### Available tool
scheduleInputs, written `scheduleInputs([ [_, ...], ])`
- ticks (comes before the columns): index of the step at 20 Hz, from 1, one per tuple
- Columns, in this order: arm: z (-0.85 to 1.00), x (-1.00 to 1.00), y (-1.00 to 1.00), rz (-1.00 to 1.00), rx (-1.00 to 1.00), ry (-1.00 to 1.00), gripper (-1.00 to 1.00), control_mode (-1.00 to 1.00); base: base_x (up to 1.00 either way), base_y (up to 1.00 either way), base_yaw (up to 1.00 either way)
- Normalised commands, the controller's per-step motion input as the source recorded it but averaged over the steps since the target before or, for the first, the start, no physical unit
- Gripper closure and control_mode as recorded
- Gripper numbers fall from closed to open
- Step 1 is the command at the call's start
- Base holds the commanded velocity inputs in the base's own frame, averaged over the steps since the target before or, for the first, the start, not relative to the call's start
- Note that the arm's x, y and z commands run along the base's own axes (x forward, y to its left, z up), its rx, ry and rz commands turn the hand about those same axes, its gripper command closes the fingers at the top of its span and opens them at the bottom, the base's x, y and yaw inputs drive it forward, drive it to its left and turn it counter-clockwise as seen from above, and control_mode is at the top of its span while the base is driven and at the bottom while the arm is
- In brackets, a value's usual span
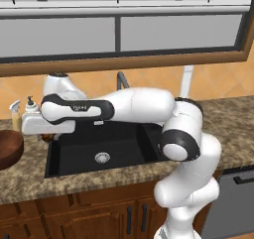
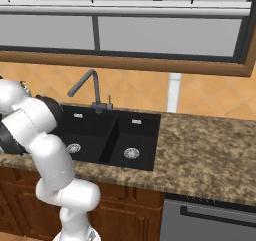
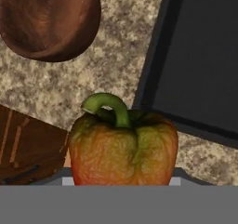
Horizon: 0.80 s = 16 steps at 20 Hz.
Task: Pick the bell pepper from the sink and place it in the bowl. Then pick the bowl and place it in the microwave. Then close the microwave door and press the start button.
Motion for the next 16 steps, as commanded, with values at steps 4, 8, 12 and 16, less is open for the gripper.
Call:
scheduleInputs([
  [4,-0.01,0.31,1.0,0.11,-0.02,0.0,1.0,-1.0,0.0,0.0,0.0],
  [8,0.01,0.14,0.66,0.01,-0.08,-0.05,1.0,-1.0,0.0,0.0,0.0],
  [12,0.06,0.0,0.21,-0.03,-0.12,-0.01,1.0,-1.0,0.0,0.0,0.0],
  [16,0.0,0.0,0.06,-0.14,-0.04,0.0,1.0,-1.0,0.0,0.0,0.0],
])
